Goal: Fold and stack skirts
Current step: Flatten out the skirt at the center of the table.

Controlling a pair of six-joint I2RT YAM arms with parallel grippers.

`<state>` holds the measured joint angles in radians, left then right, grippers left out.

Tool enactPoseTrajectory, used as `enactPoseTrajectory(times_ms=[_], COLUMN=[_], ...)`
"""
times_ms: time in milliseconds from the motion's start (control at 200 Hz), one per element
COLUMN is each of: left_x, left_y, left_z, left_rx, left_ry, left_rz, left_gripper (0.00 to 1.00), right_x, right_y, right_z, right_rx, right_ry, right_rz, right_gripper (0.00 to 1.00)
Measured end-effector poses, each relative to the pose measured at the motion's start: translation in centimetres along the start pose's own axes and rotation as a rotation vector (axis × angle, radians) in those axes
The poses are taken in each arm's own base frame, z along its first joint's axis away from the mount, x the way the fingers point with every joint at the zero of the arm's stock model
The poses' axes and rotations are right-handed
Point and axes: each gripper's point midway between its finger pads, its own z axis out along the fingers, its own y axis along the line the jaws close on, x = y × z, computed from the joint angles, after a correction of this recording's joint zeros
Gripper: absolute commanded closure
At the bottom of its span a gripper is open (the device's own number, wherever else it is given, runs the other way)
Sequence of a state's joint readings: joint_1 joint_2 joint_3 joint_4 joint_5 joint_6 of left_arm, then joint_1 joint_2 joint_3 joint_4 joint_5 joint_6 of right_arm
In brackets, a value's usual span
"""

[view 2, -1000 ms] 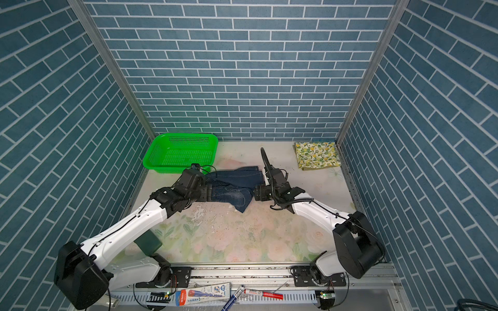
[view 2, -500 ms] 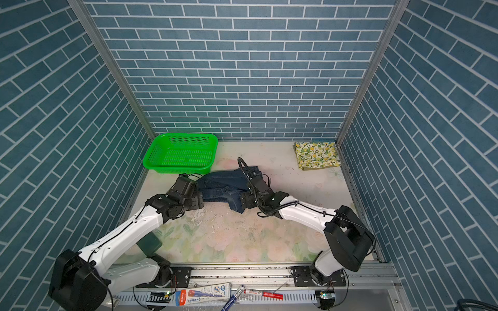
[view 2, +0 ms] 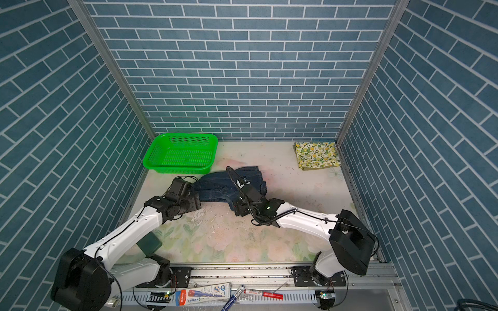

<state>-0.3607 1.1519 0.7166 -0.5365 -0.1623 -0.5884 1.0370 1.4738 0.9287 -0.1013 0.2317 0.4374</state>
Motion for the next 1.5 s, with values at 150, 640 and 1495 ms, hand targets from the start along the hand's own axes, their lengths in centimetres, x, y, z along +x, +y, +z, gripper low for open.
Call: enactPoseTrajectory(times_ms=[150,640,1495], left_x=[0.4,0.3,1.5], left_y=[0.7,-0.1,-4.2], left_z=[0.9,3.0,6.6], left_rx=[0.015,0.063,0.250], left_ry=[0.017,0.041,0.119], left_rz=[-0.058,-0.102,-0.184], left_gripper=[0.14,0.15,1.00], right_x=[0.7,1.4,-1.6], right_y=[0.6,-2.3,-7.9], right_z=[0.5,3.8,2.8], right_rx=[0.007,0.111,0.059], right_ry=[0.016,0.059,0.043], right_rz=[-0.018,0.066,0.324], right_gripper=[0.13,1.00,1.00])
